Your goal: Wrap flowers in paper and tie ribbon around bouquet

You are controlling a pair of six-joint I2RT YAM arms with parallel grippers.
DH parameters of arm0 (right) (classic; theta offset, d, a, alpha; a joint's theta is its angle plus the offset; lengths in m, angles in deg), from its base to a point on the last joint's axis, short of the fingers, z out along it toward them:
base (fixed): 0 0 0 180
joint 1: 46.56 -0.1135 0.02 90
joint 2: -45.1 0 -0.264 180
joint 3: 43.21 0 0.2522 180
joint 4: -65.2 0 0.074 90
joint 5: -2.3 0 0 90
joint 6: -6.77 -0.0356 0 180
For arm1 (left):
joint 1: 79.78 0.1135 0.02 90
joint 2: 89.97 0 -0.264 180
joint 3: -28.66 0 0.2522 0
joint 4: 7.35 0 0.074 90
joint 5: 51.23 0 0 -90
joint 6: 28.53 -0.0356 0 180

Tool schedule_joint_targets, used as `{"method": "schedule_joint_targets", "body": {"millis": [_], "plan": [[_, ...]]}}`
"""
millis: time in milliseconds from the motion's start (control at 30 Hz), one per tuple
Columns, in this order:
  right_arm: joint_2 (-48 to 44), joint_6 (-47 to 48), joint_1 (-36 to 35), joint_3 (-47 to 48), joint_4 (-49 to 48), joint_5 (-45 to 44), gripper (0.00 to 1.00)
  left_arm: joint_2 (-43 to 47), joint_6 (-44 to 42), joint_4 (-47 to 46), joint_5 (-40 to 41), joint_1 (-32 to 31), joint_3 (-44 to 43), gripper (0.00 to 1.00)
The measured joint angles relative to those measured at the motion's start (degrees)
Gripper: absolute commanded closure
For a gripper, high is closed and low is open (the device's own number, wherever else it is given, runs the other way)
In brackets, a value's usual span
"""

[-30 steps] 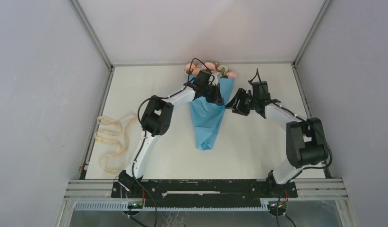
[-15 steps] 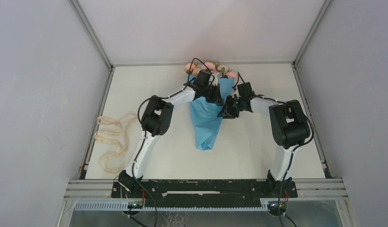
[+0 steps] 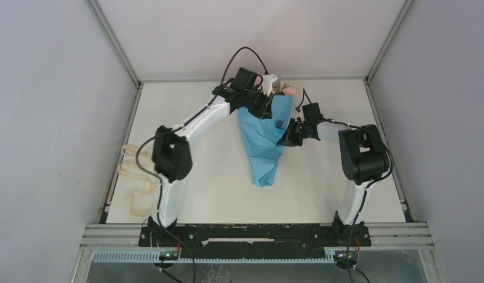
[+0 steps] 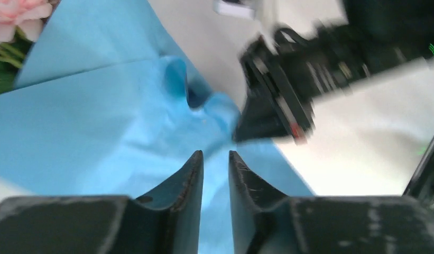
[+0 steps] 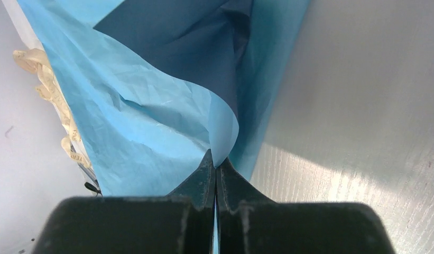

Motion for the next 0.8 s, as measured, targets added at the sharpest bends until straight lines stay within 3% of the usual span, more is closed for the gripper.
{"method": "schedule_joint_targets", "body": {"millis": [67,200,533,800], "plan": [[0.0,-0.1,0.1,-0.6,-0.7,0.3,1.0,8.9,-6.4,1.9,3.2,-1.8,6.3,0.9],[-0.1,-0.5,0.2,-1.6,-2.5,1.0,1.0,19.5,-15.4,3.0,8.5,-8.0,17.4,0.91],[-2.7,-4.1,1.6,-7.7,-9.1,1.8,1.0,11.7,-25.0,-2.2,16.7,-20.2,34.4,0.81],[-3.4,-6.2,2.3,-9.7,-11.5,1.6,1.0,12.4,-28.2,-5.5,15.6,-24.9,37.2,0.55]]}}
